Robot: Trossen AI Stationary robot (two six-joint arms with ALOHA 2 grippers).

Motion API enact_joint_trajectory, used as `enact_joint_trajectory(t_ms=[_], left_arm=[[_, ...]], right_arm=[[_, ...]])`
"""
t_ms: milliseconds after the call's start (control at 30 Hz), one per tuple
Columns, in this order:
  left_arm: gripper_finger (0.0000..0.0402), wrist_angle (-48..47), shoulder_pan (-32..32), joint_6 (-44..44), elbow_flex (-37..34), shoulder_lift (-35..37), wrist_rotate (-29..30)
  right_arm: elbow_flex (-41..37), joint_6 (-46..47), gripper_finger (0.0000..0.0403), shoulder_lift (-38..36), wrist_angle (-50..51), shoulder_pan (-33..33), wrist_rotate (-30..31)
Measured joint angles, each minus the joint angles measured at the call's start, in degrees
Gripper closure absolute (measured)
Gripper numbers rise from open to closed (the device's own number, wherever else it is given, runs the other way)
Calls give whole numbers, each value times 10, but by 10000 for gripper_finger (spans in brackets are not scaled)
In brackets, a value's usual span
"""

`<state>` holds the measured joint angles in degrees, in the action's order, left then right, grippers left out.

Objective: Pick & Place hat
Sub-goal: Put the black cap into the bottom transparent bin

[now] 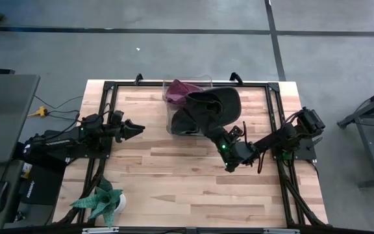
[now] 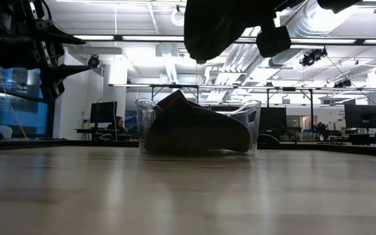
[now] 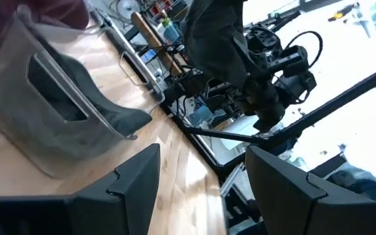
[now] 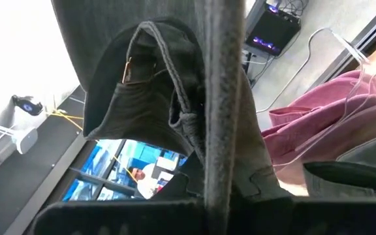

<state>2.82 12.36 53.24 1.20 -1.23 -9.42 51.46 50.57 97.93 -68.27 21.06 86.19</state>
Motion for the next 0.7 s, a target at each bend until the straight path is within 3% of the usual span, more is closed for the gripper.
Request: enact_joint_trajectory(t_ms=[100, 200, 433, 567, 700], left_arm=[[183, 5, 0, 3, 2, 0, 3], [183, 17, 0, -27, 2, 0, 48], [183, 97, 0, -144, 2, -28, 68], [183, 107, 0, -156, 26, -80, 59], [183, 116, 0, -180, 85, -177, 32]], right_arm=[[0, 9, 398, 0, -7, 0, 0], [0, 30, 398, 0, -22, 0, -4], [0, 58, 399, 3, -36, -1, -17], [0, 63, 399, 4, -29, -7, -28], [0, 66, 399, 4, -23, -13, -42]])
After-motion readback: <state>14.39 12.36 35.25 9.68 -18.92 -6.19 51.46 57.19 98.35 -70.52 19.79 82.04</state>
